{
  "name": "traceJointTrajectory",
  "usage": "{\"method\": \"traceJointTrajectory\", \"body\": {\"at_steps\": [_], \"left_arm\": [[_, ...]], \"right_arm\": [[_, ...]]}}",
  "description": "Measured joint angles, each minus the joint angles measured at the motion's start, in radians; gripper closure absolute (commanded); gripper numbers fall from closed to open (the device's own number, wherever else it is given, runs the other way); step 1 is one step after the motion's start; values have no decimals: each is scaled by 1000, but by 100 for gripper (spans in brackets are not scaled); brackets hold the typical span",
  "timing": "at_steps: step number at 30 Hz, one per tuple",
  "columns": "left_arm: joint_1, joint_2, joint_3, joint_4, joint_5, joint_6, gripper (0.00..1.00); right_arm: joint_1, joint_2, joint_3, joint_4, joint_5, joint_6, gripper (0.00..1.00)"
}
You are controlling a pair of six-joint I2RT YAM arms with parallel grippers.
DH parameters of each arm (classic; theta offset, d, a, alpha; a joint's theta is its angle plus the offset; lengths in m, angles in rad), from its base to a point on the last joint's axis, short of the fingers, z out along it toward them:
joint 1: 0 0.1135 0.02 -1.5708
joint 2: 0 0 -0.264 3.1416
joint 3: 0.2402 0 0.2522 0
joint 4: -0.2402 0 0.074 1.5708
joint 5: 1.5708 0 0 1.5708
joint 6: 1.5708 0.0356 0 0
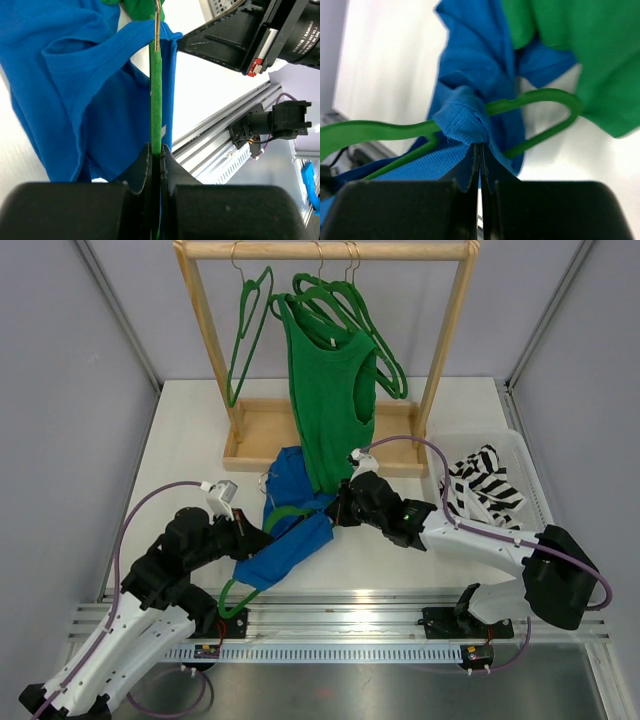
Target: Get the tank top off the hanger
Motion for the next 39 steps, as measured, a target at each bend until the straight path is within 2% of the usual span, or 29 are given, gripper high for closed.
{"method": "traceJointTrajectory", "body": {"at_steps": [6, 12, 15, 19, 25, 28, 31, 35, 37, 39], "left_arm": [[-1, 3, 58, -52, 14, 37, 100], [-1, 14, 140, -92, 125, 121, 100], [-1, 21, 192, -165, 147, 184, 100], [-1, 37, 289, -271, 152, 262, 100], [-1, 27, 336, -299, 182, 312, 100], [-1, -10, 335, -273, 181, 297, 100], [-1, -75, 330, -196, 135, 259, 100], [-1, -179, 278, 35, 68, 220, 100], [-1, -181, 264, 162, 41, 213, 100], [-1, -146, 264, 303, 18, 215, 100]], "right_arm": [[-31, -36, 0, -118, 134, -4, 100], [-66, -14, 24, -221, 200, 10, 100], [-83, -21, 27, -264, 215, 24, 100], [-164, -94, 26, -320, 216, 24, 100], [-230, -196, 25, -353, 217, -11, 100], [-230, -171, 15, -360, 164, -23, 100], [-233, -218, -78, -292, 30, -32, 100], [-245, -392, -227, -191, -239, -37, 100], [-246, -481, -247, -180, -363, -40, 100], [-245, -560, -239, -203, -418, -63, 100]]}}
